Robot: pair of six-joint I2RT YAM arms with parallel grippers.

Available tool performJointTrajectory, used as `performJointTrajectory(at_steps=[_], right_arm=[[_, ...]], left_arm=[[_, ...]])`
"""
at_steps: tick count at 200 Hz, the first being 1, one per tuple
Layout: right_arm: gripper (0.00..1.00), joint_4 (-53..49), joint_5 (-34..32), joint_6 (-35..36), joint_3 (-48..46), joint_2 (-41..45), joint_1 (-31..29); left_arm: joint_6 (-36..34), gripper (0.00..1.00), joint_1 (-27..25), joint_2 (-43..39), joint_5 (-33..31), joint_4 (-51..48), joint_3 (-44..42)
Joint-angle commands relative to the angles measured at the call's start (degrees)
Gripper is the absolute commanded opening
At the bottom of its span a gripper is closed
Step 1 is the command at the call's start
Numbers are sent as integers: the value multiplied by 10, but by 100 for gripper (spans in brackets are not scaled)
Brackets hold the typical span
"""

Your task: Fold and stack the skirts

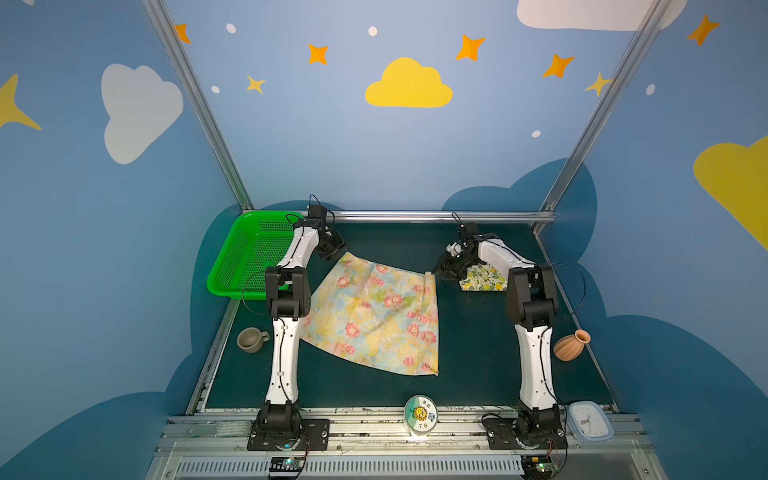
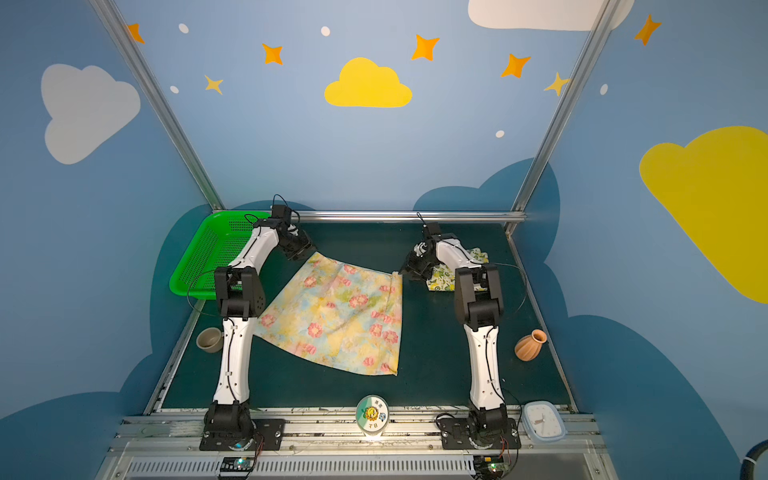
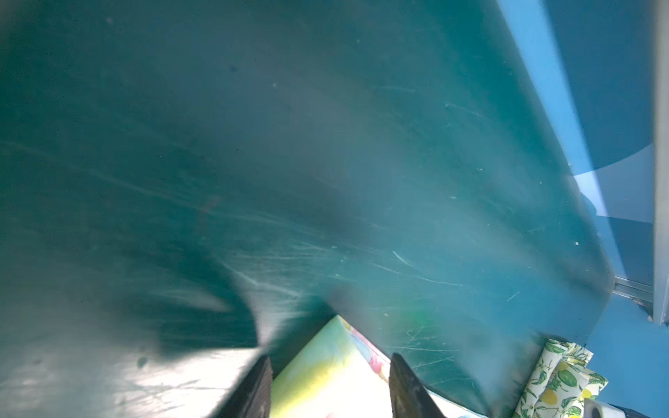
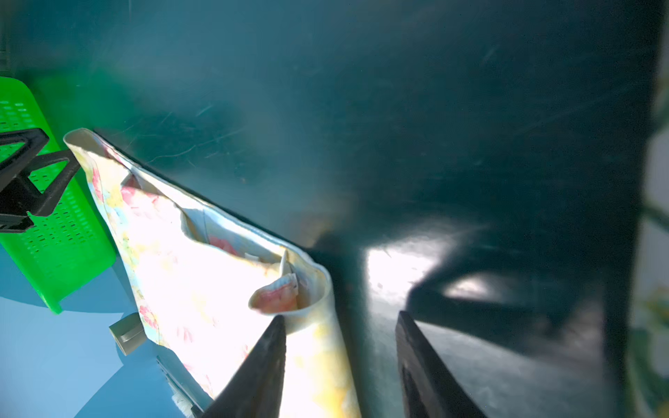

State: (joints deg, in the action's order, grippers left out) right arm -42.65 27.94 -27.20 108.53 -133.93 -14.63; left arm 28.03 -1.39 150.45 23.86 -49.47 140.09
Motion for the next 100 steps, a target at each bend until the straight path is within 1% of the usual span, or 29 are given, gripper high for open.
performJointTrajectory(at_steps=[1,51,69,90,100], right_arm=[[49,-3,11,-4,10,-4,-9],[50,0,15,-4,6,-2,-9],[50,-2,20,-4,13,-6,-9],[49,-4,22,-5,22,-17,-11],[49,-5,20,-6,25,-19,-11]], left_arm=[[-10,52,-7,21,1,-12,21],[-12,48,-20,42,6,-13,38],[-11,46,-21,46,7,-12,39],[-9,40,-22,48,6,-12,38],[-7,40,-22,51,7,-10,38]])
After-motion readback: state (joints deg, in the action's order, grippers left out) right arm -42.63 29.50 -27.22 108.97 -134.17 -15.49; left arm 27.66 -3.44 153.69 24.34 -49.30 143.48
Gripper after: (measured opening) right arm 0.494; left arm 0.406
